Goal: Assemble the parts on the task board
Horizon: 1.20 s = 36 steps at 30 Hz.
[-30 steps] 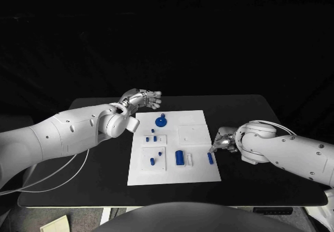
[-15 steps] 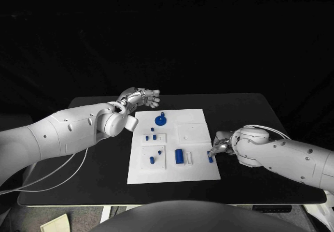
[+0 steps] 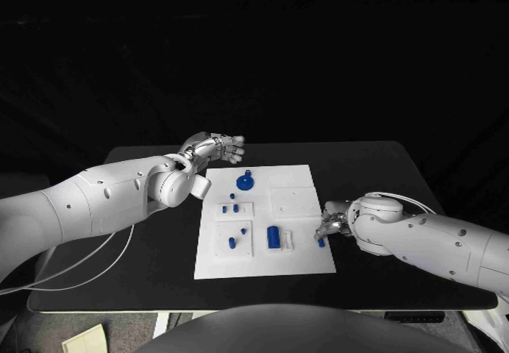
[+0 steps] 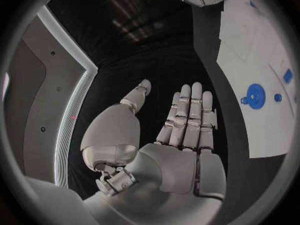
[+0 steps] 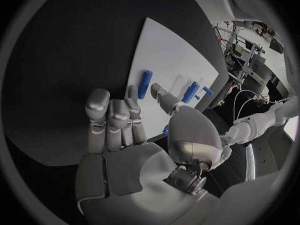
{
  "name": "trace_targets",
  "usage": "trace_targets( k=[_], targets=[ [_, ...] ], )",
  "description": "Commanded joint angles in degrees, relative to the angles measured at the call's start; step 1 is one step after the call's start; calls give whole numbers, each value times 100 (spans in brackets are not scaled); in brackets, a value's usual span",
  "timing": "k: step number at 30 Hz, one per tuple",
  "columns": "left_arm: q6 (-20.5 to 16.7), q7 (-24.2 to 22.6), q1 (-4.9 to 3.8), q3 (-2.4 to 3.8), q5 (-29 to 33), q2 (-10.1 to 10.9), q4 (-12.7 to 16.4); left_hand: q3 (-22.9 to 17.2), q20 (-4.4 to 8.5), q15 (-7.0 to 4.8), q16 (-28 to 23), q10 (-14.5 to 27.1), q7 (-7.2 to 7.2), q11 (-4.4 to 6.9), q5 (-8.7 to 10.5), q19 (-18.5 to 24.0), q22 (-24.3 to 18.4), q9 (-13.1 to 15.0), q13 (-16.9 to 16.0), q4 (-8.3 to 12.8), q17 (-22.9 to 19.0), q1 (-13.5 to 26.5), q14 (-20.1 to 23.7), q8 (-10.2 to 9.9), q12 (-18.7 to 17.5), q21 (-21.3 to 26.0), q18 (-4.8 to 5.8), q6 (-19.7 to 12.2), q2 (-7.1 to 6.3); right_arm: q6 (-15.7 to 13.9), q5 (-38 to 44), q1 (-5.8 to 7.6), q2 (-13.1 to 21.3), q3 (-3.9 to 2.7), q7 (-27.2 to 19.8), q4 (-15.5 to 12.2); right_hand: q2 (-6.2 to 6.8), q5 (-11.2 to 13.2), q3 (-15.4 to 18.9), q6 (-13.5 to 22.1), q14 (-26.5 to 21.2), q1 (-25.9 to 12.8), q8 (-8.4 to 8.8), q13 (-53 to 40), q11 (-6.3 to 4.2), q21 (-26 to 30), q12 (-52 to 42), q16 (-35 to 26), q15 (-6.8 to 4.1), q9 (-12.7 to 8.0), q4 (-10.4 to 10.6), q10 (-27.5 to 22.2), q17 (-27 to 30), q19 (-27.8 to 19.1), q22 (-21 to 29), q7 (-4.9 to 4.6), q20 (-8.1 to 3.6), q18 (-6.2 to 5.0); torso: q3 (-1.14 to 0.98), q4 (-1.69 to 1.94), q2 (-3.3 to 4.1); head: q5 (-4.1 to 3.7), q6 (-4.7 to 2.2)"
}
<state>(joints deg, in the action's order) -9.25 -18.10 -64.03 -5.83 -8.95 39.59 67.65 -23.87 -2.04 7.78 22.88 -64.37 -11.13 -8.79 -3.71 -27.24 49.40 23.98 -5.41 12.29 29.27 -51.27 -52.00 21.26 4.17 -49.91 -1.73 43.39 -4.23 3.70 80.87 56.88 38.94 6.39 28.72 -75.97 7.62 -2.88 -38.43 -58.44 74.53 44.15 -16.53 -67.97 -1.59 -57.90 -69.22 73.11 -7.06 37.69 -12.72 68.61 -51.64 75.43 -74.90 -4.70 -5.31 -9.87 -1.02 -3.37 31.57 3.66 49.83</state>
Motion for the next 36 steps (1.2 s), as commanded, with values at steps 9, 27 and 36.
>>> trace_targets(
  k=[9, 27, 36],
  targets=[
    [69, -48, -2, 4, 30, -9, 43, 3, 4, -2, -24, 47, 4, 1, 27, 31, 8, -5, 6, -30, 16, 32, 17, 47, 1, 20, -86, -52, 12, 296, 625, -295, -293, 144, 66, 231, -153, 8, -7, -38, 10, 62, 56, 26, 11, 5, 29, -5, -48, -53, -17, -39, -7, 2, -59, -18, 46, -513, -1, 3, 1, 5, 8],
    [69, -44, -2, 4, 30, -18, 38, 3, 4, -2, -30, 47, 6, 1, 28, 32, 10, -5, 6, -35, 23, 36, 15, 55, 2, 22, -86, -52, 11, 165, 400, -449, -390, 163, -40, 134, -159, 8, -89, -45, 12, 191, 77, 78, 17, 6, 95, -23, -41, -55, -127, -81, -1, -15, -63, -24, 68, -513, 0, -2, -3, 14, 17],
    [65, -45, -2, 4, 30, -7, 37, 0, 4, -3, -33, 47, 6, 2, 27, 32, 11, -6, 6, -36, 27, 34, 14, 58, 2, 22, -86, -54, 12, -297, -1153, -447, -321, 154, -243, 163, -388, -27, -310, -67, 22, 316, 112, 80, 26, 8, 115, -46, -32, -75, -184, -71, 8, -15, -62, -33, 95, -513, 6, 0, -3, 37, 17]
  ],
)
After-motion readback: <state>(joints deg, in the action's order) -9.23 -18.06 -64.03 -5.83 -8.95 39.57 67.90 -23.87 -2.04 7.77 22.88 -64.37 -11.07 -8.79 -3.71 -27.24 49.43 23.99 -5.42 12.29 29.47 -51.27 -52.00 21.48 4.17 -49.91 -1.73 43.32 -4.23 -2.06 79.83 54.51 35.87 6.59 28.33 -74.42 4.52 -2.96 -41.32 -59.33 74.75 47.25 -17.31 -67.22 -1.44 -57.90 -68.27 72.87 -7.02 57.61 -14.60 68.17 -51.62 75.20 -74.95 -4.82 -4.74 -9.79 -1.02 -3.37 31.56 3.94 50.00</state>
